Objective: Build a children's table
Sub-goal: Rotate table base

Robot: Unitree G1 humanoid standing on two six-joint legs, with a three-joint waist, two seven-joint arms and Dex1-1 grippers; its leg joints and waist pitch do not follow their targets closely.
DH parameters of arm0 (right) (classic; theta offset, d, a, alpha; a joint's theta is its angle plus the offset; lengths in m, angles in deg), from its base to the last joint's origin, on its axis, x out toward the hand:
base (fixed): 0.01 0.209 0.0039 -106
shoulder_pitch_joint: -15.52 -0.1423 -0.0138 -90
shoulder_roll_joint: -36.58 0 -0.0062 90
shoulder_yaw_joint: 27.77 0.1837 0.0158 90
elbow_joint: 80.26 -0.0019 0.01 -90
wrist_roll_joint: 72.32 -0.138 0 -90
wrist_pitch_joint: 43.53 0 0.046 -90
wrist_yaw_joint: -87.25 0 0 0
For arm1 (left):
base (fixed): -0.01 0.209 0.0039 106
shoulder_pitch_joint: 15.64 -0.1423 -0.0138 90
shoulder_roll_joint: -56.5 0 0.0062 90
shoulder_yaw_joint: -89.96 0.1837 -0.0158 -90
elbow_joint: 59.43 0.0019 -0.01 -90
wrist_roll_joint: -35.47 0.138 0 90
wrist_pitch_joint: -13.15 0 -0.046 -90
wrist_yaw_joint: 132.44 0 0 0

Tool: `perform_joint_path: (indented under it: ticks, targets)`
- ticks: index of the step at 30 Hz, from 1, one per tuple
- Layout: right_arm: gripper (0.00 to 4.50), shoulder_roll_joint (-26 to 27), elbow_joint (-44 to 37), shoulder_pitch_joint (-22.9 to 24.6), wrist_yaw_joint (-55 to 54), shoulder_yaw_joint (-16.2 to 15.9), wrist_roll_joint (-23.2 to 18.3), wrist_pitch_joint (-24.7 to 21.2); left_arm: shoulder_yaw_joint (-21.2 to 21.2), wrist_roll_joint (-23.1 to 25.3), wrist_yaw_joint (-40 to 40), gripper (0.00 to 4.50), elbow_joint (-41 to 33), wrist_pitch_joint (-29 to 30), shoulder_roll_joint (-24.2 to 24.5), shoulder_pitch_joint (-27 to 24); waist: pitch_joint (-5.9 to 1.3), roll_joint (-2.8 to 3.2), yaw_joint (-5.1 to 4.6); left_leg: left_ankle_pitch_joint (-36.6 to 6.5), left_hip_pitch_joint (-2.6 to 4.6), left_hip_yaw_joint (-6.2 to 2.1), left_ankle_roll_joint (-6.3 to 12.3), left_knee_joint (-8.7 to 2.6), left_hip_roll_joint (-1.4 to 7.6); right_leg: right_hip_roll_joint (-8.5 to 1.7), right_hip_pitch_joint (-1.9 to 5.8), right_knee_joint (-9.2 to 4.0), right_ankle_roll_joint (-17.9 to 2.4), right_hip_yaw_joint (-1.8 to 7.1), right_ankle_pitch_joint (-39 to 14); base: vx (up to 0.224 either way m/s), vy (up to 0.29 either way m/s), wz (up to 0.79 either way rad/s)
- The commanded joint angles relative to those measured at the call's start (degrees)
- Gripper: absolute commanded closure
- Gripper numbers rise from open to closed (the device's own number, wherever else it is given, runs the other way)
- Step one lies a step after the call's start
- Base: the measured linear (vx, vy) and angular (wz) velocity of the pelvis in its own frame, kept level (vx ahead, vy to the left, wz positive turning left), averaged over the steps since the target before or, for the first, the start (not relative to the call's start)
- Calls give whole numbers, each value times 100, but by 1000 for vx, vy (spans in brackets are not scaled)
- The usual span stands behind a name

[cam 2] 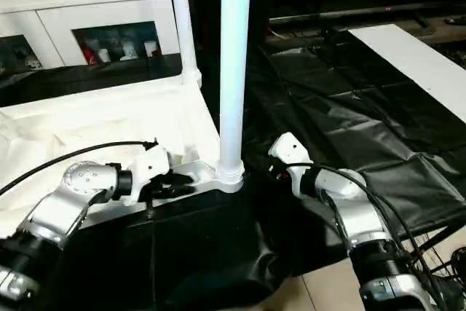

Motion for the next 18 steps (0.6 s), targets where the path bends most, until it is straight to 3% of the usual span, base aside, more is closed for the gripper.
perform_joint_path:
  ticks: [1, 6, 7, 11, 14, 18]
  targets:
    - [83, -20, -138, 52, 79, -101, -48, 15, 21, 162, 1, 364, 179, -82, 87, 147, -385, -22, 42, -1470, 50, -27, 289, -377, 120, -235, 290, -383, -1229, 186, -1291, 0, 0, 0]
    - [83, -10, -72, 40, 91, -99, -38, 47, 57, 176, -159, 364, 311, -164, 199, 148, -371, -27, 49, -1595, 52, -32, 242, -389, 122, -253, 289, -404, -1218, 187, -1519, 0, 0, 0]
    - [83, -3, -66, 28, 89, -90, -48, 37, 42, 160, -149, 391, 321, -164, 202, 140, -369, -28, 48, -1621, 56, -32, 229, -392, 125, -252, 285, -404, -1208, 188, -1567, 0, 0, 0]
    - [83, 11, -71, 3, 116, -75, -72, 20, 2, 113, -152, 404, 467, -263, 182, 156, -358, -39, 63, -1710, 64, -30, 203, -398, 124, -254, 269, -420, -1157, 189, -1776, 0, 0, 0]
    - [83, 25, -67, -5, 147, -81, -99, 31, -9, 91, -169, 441, 506, -282, 167, 150, -352, -49, 68, -1756, 72, -34, 192, -403, 124, -260, 259, -443, -1070, 190, -1993, 0, 0, 0]
    - [83, 139, -81, -36, 342, -26, -348, 76, -39, -17, -256, 445, 574, -288, 109, 121, -349, -56, 61, -1794, 63, -39, 193, -409, 124, -263, 259, -450, -1037, 191, -2078, 0, 0, 0]
